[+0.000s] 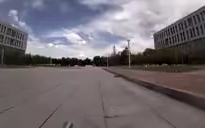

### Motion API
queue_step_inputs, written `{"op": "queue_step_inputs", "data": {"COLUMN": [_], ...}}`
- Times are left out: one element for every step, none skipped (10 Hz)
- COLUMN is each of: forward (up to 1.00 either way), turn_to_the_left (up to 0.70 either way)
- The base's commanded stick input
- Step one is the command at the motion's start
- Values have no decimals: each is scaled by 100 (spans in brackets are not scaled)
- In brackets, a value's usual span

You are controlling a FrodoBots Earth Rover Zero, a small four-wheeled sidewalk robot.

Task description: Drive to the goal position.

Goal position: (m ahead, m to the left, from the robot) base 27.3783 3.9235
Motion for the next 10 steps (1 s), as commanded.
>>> {"op": "queue_step_inputs", "data": {"forward": [100, 100, 100, 100, 100, 100, 100, 100, 100, 100], "turn_to_the_left": [0, 0, 0, 0, 0, 0, 0, 0, 0, 0]}}
